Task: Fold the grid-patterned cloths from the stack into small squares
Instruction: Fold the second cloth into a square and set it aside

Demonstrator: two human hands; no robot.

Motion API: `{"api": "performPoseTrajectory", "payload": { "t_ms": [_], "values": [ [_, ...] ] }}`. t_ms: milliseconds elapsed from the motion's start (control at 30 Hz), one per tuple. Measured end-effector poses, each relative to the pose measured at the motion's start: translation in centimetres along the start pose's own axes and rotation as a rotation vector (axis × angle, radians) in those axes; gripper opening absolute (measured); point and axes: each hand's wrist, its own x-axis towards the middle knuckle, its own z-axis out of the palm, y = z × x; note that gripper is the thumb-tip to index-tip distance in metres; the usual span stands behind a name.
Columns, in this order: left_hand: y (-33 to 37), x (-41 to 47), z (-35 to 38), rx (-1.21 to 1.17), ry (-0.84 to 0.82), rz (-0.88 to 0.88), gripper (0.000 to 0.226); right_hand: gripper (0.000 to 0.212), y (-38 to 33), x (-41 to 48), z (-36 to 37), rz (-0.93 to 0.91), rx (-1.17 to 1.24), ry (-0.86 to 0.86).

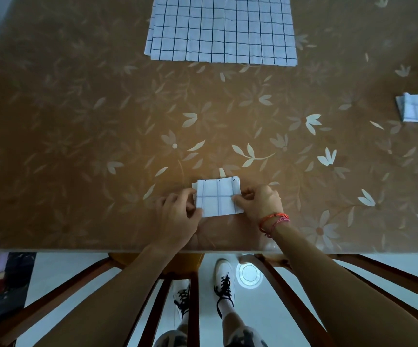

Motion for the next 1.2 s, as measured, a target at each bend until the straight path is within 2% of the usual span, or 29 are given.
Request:
{"api": "performPoseTrajectory", "payload": {
  "t_ms": [100, 300, 400, 500, 633, 700, 767, 833, 900, 933, 1033, 1200],
  "values": [
    [-0.1, -0.2, 0.2, 0.028, 0.027, 0.007, 0.035, 0.020, -0.2, 0.2, 0.0, 0.036, 0.025, -0.008],
    [-0.2, -0.4, -0.5, 0.120, -0.034, 0.020, 0.032, 0.023, -0.3, 0.6, 0.2, 0.041, -0.019, -0.010],
    [-0.5, -0.1, -0.7, 0.282, -0.001, 0.231, 0.036, 0.020, -0.6, 0.6, 0.1, 0.015, -0.047, -0.019],
    [-1.2, 0.4, -0.5, 0.396, -0.081, 0.438, 0.042, 0.022, -0.6, 0.7, 0.0, -0.003, -0.081, -0.022],
    [-2.3, 0.7, -0.3, 0.457, -0.207, 0.387, 0.053, 0.021, -0.9, 0.4, -0.1, -0.050, -0.113, 0.000],
    [-2.4, 0.5, -0.1, 0.447, -0.234, 0.357, 0.054, 0.025, -1.0, 0.1, 0.0, -0.078, -0.126, 0.064],
    [-2.4, 0.3, 0.2, 0.443, -0.243, 0.343, 0.054, 0.028, -1.2, -0.1, 0.4, -0.238, -0.202, 0.237],
    [-2.4, 0.3, 0.3, 0.445, -0.235, 0.338, 0.054, 0.030, -1.9, -0.6, 1.5, -0.551, -0.285, 0.348],
    [-2.5, 0.2, 0.4, 0.460, -0.228, 0.340, 0.054, 0.041, -2.4, -0.9, 3.4, -0.778, -0.387, 0.278],
    [-2.6, 0.1, 0.5, 0.464, -0.223, 0.343, 0.053, 0.046, -2.4, -0.9, 4.5, -0.829, -0.447, 0.206],
    [-2.8, -0.1, 0.9, 0.455, -0.217, 0.360, 0.052, 0.054, -1.9, -0.6, 6.7, -0.820, -0.557, 0.044],
    [-3.3, -0.2, 1.3, 0.523, -0.213, 0.390, 0.053, 0.057, -1.3, 0.3, 7.3, -0.796, -0.622, 0.002]
  ]
}}
